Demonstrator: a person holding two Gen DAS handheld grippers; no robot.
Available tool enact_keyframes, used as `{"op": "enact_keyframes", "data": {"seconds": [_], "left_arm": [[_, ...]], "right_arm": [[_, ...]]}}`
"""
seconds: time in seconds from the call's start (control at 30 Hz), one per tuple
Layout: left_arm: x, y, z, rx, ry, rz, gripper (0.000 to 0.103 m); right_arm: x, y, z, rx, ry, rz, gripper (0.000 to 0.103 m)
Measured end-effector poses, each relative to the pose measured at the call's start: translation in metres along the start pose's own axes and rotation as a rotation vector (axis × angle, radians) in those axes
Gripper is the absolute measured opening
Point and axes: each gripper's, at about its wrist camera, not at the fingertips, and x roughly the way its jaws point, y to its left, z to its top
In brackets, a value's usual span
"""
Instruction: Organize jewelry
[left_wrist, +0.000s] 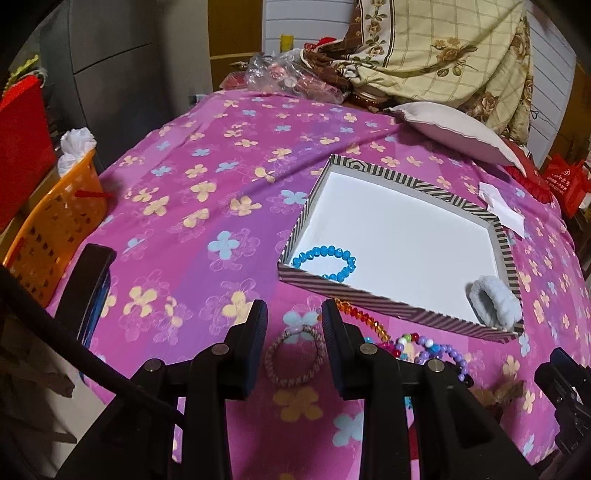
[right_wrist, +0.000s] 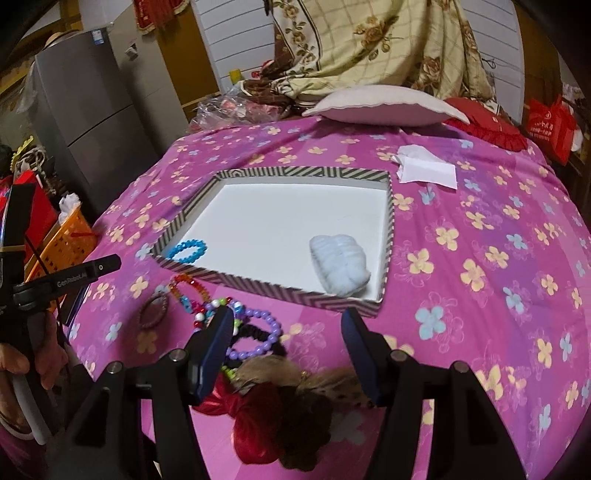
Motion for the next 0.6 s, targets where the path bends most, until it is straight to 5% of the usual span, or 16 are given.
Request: {"op": "enact_keyframes", "data": {"seconds": [0.6], "left_arm": [[-0.040, -0.009, -0.038, 0.013, -0.078, 0.022, 0.041]], "right_arm": [[-0.028, 0.031, -0.018, -0.054, -0.021, 0.034, 0.068]]}}
